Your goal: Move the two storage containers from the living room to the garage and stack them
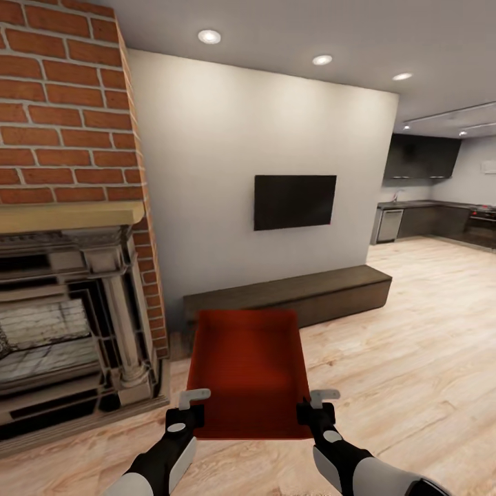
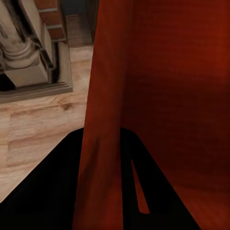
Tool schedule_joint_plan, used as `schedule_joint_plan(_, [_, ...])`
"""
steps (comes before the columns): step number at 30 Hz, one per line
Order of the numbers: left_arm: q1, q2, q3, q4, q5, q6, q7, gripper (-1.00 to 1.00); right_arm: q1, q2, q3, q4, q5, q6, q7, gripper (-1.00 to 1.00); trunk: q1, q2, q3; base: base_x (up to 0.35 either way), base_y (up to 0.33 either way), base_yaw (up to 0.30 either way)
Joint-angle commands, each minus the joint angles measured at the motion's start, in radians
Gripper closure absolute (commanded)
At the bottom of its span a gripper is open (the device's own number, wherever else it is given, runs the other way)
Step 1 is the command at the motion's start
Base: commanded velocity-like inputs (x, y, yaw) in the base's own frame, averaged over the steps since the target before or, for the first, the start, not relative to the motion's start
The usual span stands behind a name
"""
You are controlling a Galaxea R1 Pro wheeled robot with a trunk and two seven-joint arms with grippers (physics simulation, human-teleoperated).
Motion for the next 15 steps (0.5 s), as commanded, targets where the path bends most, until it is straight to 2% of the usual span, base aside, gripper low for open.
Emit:
schedule_joint_plan(1, [-0.001, 0.001, -0.001, -0.002, 0.008, 0.001, 0.008, 1.0, -0.001, 0.0, -0.024, 0.003, -0.023, -0.01, -0.006, 1.0, 0.0, -0.002, -0.002, 0.0, 0.0, -0.281])
schedule_joint_plan(8, [-0.001, 0.001, -0.001, -0.002, 0.008, -0.002, 0.008, 1.0, -0.001, 0.0, -0.023, 0.003, -0.022, -0.01, -0.006, 1.0, 0.0, -0.002, -0.002, 0.0, 0.0, -0.259])
schedule_joint_plan(15, [-0.001, 0.001, -0.001, -0.002, 0.008, -0.003, 0.009, 1.0, -0.001, 0.0, -0.023, 0.003, -0.019, -0.01, -0.002, 1.0, 0.0, -0.002, -0.002, 0.0, 0.0, -0.046])
